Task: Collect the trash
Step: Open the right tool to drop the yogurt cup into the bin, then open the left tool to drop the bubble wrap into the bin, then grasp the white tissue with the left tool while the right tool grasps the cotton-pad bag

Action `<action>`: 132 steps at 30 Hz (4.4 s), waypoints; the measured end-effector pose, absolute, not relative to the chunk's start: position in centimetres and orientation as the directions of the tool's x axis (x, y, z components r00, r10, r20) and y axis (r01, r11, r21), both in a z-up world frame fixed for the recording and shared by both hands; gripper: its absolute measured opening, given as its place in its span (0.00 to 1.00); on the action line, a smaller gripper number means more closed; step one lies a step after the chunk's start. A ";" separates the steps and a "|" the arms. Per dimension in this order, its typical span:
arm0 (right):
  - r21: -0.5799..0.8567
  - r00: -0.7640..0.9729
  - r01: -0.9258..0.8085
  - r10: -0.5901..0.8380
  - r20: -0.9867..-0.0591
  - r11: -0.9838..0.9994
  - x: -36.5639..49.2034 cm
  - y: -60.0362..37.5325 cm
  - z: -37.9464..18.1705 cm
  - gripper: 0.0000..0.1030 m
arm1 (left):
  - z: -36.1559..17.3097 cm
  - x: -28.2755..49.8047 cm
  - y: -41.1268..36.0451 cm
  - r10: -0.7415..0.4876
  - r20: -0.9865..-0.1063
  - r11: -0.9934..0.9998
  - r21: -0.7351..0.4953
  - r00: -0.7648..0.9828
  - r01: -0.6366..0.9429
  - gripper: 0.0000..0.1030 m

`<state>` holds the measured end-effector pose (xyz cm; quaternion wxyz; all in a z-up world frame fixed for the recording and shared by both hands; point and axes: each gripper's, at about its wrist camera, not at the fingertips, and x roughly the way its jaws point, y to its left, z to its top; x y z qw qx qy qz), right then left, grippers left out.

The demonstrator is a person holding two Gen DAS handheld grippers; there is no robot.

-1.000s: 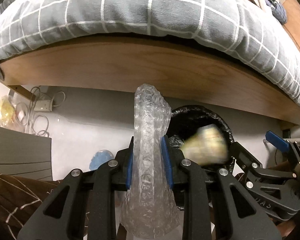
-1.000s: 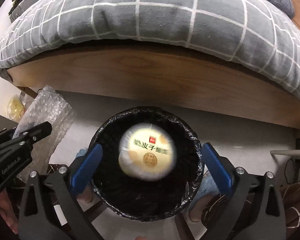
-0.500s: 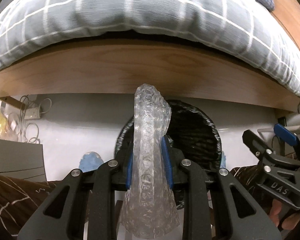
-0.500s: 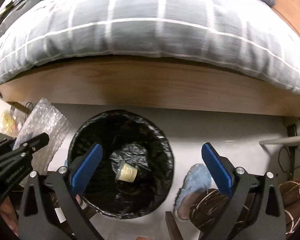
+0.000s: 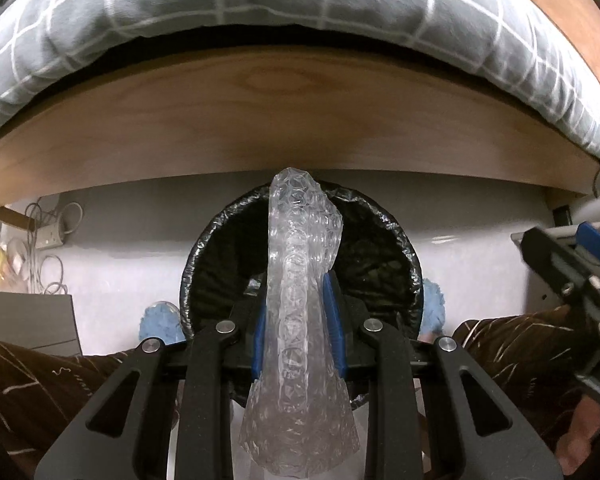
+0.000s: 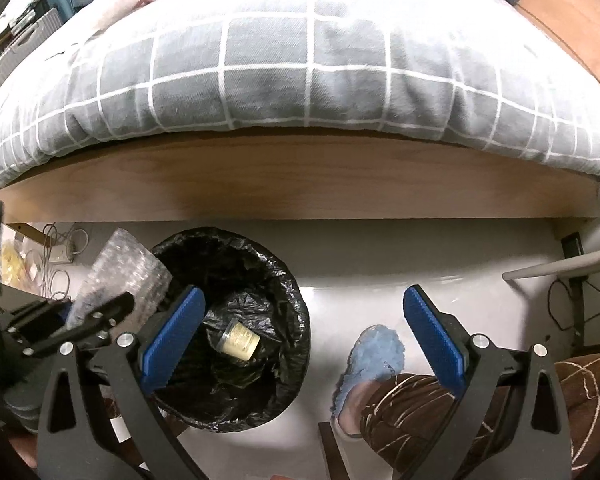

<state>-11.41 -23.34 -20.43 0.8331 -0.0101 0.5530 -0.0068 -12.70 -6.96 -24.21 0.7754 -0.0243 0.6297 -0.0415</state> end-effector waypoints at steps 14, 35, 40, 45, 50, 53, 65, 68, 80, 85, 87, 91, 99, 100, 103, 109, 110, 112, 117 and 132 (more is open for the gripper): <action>-0.025 0.396 -0.004 -0.021 -0.918 1.000 -11.5 -22.7 -20.3 0.93 | -25.1 -13.0 -7.1 -0.052 -0.973 0.998 -0.046 0.223 0.031 0.63; -0.011 0.581 -0.014 -0.001 -0.814 1.000 -11.3 -22.3 -13.1 0.93 | -14.9 -12.5 -3.7 -0.007 -0.906 1.000 -0.013 0.422 -0.010 0.95; -0.016 0.618 0.000 -0.012 -0.786 1.000 -11.0 -22.8 -11.6 0.93 | -12.2 -11.9 -3.6 -0.015 -0.876 1.000 -0.014 0.482 0.006 0.95; -0.026 0.657 -0.007 -0.015 -0.754 1.000 -10.9 -22.5 -10.3 0.93 | -10.5 -11.3 -3.5 -0.011 -0.849 1.000 -0.007 0.528 0.009 0.94; -0.040 0.682 -0.010 -0.022 -0.731 0.999 -10.5 -22.1 -9.2 0.93 | -9.3 -10.3 -2.7 -0.002 -0.834 1.000 -0.004 0.552 -0.003 0.94; -0.040 0.694 -0.017 -0.017 -0.719 0.999 -10.1 -21.8 -8.6 0.93 | -8.5 -9.8 -1.7 0.002 -0.821 1.000 -0.011 0.570 -0.018 0.94; -0.066 0.730 -0.033 -0.021 -0.684 0.997 -6.2 -20.5 -6.4 0.93 | -5.9 -5.2 2.2 0.002 -0.804 0.996 -0.050 0.595 -0.072 0.93; -0.070 0.730 -0.040 -0.019 -0.684 0.997 -4.8 -20.2 -6.1 0.93 | -5.5 -3.7 3.1 0.025 -0.801 0.996 -0.029 0.598 -0.081 0.93; -0.088 0.731 -0.068 -0.011 -0.683 0.994 3.2 -19.0 -6.0 0.93 | -5.8 3.6 5.1 0.069 -0.807 0.995 0.015 0.587 -0.097 0.92; -0.084 0.723 -0.057 -0.017 -0.691 0.995 7.1 -20.0 -6.5 0.93 | -7.1 6.1 4.8 0.061 -0.823 0.997 0.020 0.564 -0.078 0.88; -0.075 0.717 -0.049 -0.017 -0.697 0.996 8.7 -20.5 -6.9 0.93 | -7.7 6.6 4.5 0.058 -0.831 0.997 0.024 0.553 -0.069 0.87; -0.060 0.701 -0.063 0.001 -0.714 0.996 10.8 -20.7 -7.8 0.93 | -8.9 7.5 4.1 0.047 -0.846 0.998 0.019 0.531 -0.058 0.85; -0.026 0.663 -0.079 0.034 -0.748 0.997 13.9 -21.0 -10.3 0.88 | -10.8 8.1 3.9 0.047 -0.867 0.998 0.024 0.496 -0.053 0.75; -0.020 0.661 -0.079 0.037 -0.749 0.997 14.3 -21.0 -10.5 0.88 | -10.9 8.2 3.9 0.050 -0.868 0.998 0.027 0.494 -0.053 0.71; 0.018 0.640 -0.081 0.066 -0.766 0.997 15.5 -21.1 -11.2 0.87 | -11.3 8.4 3.9 0.052 -0.872 0.998 0.030 0.487 -0.053 0.60; 0.089 0.580 -0.093 0.126 -0.805 0.992 16.8 -21.1 -12.7 0.70 | -11.3 8.4 3.3 0.061 -0.874 0.998 0.050 0.482 -0.037 0.31; 0.091 0.571 -0.093 0.128 -0.811 0.991 16.8 -21.0 -12.8 0.69 | -11.3 8.4 3.2 0.058 -0.874 0.998 0.049 0.482 -0.031 0.28; 0.070 0.566 -0.097 0.113 -0.817 0.993 16.9 -20.4 -13.0 0.63 | -11.2 8.3 3.2 0.049 -0.875 0.999 0.042 0.482 -0.026 0.17; 0.006 0.579 -0.102 0.064 -0.813 0.995 16.5 -20.0 -12.7 0.39 | -11.0 8.1 3.3 0.037 -0.874 0.999 0.026 0.484 -0.028 0.07; 0.022 0.590 -0.092 0.072 -0.804 0.996 16.1 -21.1 -11.7 0.15 | -9.7 7.9 3.4 0.007 -0.860 1.000 -0.005 0.511 -0.022 0.02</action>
